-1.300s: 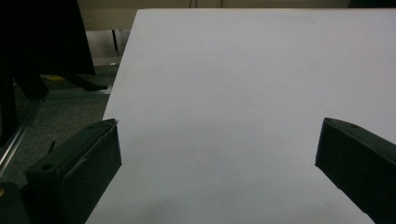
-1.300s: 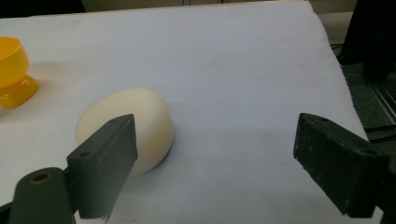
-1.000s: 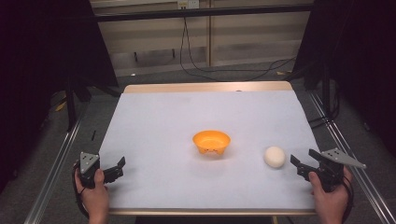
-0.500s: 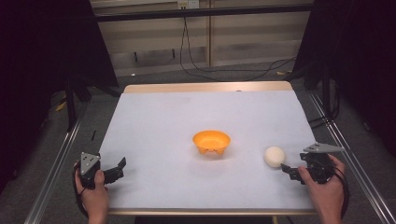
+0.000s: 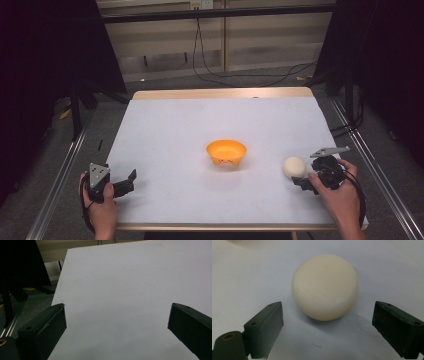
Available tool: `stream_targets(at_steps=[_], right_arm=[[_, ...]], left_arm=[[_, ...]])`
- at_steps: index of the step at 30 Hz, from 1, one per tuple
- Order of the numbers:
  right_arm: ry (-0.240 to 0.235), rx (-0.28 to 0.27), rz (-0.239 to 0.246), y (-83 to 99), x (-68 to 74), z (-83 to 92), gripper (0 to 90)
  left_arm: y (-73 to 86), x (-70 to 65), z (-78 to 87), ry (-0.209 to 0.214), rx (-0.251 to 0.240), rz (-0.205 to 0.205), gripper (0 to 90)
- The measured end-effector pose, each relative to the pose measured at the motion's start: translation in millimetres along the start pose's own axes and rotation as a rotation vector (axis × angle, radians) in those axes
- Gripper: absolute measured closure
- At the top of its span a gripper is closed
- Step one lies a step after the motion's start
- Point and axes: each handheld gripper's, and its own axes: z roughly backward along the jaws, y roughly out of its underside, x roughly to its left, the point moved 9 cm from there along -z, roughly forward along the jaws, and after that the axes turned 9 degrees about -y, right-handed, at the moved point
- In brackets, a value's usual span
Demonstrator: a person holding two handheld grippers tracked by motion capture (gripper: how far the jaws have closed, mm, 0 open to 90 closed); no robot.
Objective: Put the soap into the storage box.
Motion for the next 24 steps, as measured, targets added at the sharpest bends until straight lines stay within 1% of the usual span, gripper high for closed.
stream_targets(at_steps=[2,3,5,7,8,9,10,11,12,13,15,16,17,18,19,20,21,22,24], right_arm=[[-0.006,0.002,-0.001,-0.9,0.9,-1.4,10.2],[-0.011,0.016,-0.003,-2.0,2.2,-3.5,10.2],[-0.011,0.019,0.003,-4.2,2.7,-5.8,10.1],[-0.015,0.027,-0.003,-6.3,5.0,-8.4,10.2],[-0.011,0.033,0.005,-7.3,4.9,-8.8,10.2],[-0.018,0.030,0.009,-8.6,5.9,-10.2,10.2],[-0.014,0.036,0.004,-9.4,6.4,-10.4,10.2],[-0.019,0.040,0.009,-10.2,7.0,-10.9,10.2],[-0.024,0.037,0.003,-11.2,8.1,-12.0,10.2],[-0.019,0.047,0.008,-11.3,7.8,-12.0,10.2],[-0.023,0.040,0.011,-13.8,8.0,-14.2,10.2],[-0.018,0.045,0.006,-14.6,8.1,-14.4,10.2],[-0.019,0.043,0.014,-15.6,8.2,-14.9,10.3],[-0.016,0.043,0.009,-16.4,8.8,-14.8,10.3],[-0.013,0.040,0.018,-17.6,8.2,-15.3,10.3],[-0.011,0.046,0.012,-17.9,8.4,-15.2,10.4],[-0.007,0.051,0.017,-18.6,7.6,-15.1,10.5],[-0.014,0.053,0.008,-18.9,8.5,-15.6,10.9],[-0.009,0.054,0.010,-20.3,6.8,-16.6,12.3]], left_arm=[[0.0,0.2,0.1,-0.002,0.000,-0.001,1.6],[-0.2,0.2,0.0,0.005,-0.002,0.010,1.6],[0.0,0.9,0.3,0.008,0.000,0.008,1.6],[0.0,0.7,0.3,0.010,0.000,0.010,1.5],[0.3,0.7,0.5,0.009,0.003,0.005,1.5],[0.2,0.1,0.2,0.008,0.002,0.009,1.6],[0.2,-0.2,0.2,0.009,0.002,0.008,1.6],[0.4,0.2,0.1,0.005,0.005,0.003,1.6],[0.4,0.1,0.0,0.004,0.005,0.005,1.5],[0.4,-0.1,0.0,0.006,0.005,0.005,1.5],[0.4,-0.2,0.0,0.006,0.005,0.005,1.5],[0.4,-0.3,0.0,0.006,0.005,0.004,1.5],[0.4,-0.2,0.0,0.005,0.004,0.001,1.5],[0.3,-0.5,-0.1,0.008,0.004,-0.001,1.6],[0.3,-0.7,-0.3,0.008,0.004,-0.003,1.5],[0.7,-0.6,0.0,0.007,0.008,-0.009,1.6],[0.7,-0.9,-0.1,0.008,0.008,-0.011,1.6],[1.0,-0.9,0.2,0.008,0.011,-0.015,1.6],[1.0,-1.1,0.0,0.008,0.011,-0.018,1.6]])
